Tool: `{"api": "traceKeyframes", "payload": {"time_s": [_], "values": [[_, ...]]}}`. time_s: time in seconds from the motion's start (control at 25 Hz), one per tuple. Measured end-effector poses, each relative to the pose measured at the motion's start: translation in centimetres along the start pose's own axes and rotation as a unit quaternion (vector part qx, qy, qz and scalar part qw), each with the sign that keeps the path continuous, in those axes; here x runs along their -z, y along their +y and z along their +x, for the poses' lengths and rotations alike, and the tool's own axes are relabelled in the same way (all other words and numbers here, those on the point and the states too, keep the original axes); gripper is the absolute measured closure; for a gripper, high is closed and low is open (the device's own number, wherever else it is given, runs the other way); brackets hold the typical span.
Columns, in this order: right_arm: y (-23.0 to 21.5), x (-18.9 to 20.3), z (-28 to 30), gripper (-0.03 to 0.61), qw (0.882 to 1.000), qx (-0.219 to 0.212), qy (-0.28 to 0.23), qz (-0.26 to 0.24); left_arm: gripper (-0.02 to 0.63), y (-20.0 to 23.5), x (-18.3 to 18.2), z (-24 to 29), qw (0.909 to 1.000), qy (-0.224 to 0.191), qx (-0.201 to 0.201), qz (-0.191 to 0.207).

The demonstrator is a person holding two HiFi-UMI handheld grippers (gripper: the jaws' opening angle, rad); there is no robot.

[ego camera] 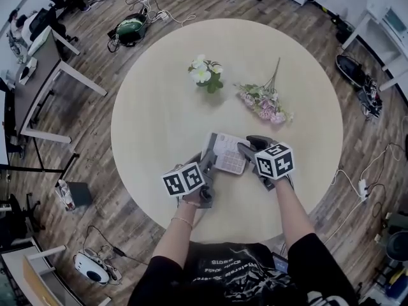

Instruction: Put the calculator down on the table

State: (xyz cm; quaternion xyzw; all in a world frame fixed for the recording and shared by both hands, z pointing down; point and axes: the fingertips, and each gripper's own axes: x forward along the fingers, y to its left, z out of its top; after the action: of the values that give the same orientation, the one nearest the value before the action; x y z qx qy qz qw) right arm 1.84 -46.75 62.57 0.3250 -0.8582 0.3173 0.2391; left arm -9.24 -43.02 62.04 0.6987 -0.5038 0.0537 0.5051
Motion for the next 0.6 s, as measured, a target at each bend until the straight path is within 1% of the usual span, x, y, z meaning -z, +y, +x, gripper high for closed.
{"api": "traceKeyframes", "payload": {"time_s": [0.08, 0.2, 0.28, 0.36, 0.4, 0.44, 0.48, 0.52, 0.56, 0.6], "values": [[-0.1, 0.2, 0.5, 0.402, 1.0, 0.006, 0.02, -0.003, 0.503, 0.2, 0.1, 0.1, 1.0, 0.003, -0.002, 0.001], [-0.3, 0.5, 0.7, 0.402, 0.999, 0.019, 0.036, 0.002, 0.505, 0.1, 0.2, 0.1, 1.0, 0.002, 0.001, 0.008], [-0.4, 0.6, 0.8, 0.399, 0.999, 0.033, 0.042, 0.002, 0.508, 0.0, 0.2, 0.1, 1.0, 0.003, 0.009, -0.001], [-0.7, 0.6, 0.7, 0.388, 0.998, 0.051, 0.041, 0.002, 0.508, 0.1, 0.1, 0.2, 0.9998, 0.0, 0.008, -0.02], [-1.0, 0.6, 0.5, 0.36, 0.997, 0.062, 0.038, 0.002, 0.502, 0.3, 0.1, 0.1, 0.9995, -0.005, 0.0, -0.03], [-1.2, 0.5, 0.3, 0.331, 0.997, 0.072, 0.032, 0.001, 0.479, 0.5, -0.1, -0.2, 0.9992, -0.013, -0.011, -0.036], [-1.3, 0.4, 0.0, 0.299, 0.997, 0.079, 0.025, -0.001, 0.441, 0.6, -0.4, -0.5, 0.9987, -0.025, -0.023, -0.037], [-1.2, 0.2, -0.3, 0.251, 0.997, 0.082, 0.016, -0.003, 0.418, 0.7, -0.7, -1.0, 0.9983, -0.037, -0.033, -0.032], [-0.9, 0.1, -0.7, 0.216, 0.997, 0.082, 0.008, -0.006, 0.415, 0.7, -0.9, -1.3, 0.998, -0.045, -0.038, -0.022], [-0.6, 0.1, -1.1, 0.213, 0.997, 0.08, 0.001, -0.009, 0.403, 0.5, -1.0, -1.7, 0.998, -0.049, -0.04, -0.01]]}}
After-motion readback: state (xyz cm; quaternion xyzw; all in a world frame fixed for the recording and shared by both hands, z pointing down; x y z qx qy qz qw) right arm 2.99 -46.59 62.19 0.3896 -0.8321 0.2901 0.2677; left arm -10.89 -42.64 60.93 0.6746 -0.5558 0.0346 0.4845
